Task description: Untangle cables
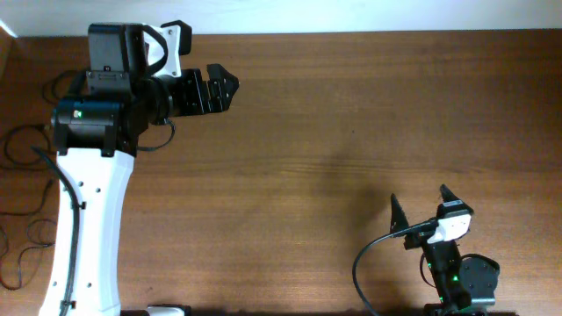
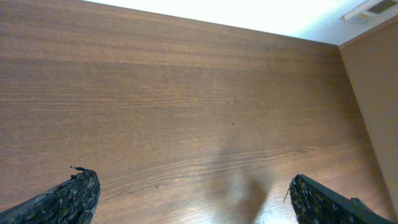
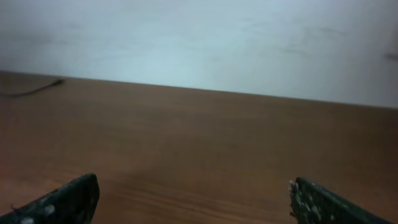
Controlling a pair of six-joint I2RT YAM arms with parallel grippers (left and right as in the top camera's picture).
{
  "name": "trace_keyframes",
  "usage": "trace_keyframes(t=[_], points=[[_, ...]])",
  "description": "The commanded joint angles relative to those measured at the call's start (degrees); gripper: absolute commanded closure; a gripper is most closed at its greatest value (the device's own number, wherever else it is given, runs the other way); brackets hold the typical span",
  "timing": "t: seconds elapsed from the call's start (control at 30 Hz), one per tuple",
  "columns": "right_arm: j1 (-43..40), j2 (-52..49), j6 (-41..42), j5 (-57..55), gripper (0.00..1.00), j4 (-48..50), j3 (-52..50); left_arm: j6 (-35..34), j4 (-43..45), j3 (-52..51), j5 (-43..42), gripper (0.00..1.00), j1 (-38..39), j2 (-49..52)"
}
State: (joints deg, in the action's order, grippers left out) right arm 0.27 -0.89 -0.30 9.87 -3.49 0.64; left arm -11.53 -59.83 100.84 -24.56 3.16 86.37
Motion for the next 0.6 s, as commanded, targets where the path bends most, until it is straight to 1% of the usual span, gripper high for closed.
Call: trace_keyframes(t=[0.0,0.23,0.57], points=[[0.5,0.6,1.8,-5.2,0.02,-0.9,-0.3,1.1,0.1,0.5,0.4,0.01,0.1,-0.8],[0.5,0.6,1.8,-7.1,0.02,-1.1,-0.3,1.1,0.1,0.5,0.4,0.01,0.1,-0.8],[0.5,0.6,1.8,-6.5,0.02,-0.9,-0.3,1.1,0.1,0.5,0.4,0.01,0.1,-0.8]])
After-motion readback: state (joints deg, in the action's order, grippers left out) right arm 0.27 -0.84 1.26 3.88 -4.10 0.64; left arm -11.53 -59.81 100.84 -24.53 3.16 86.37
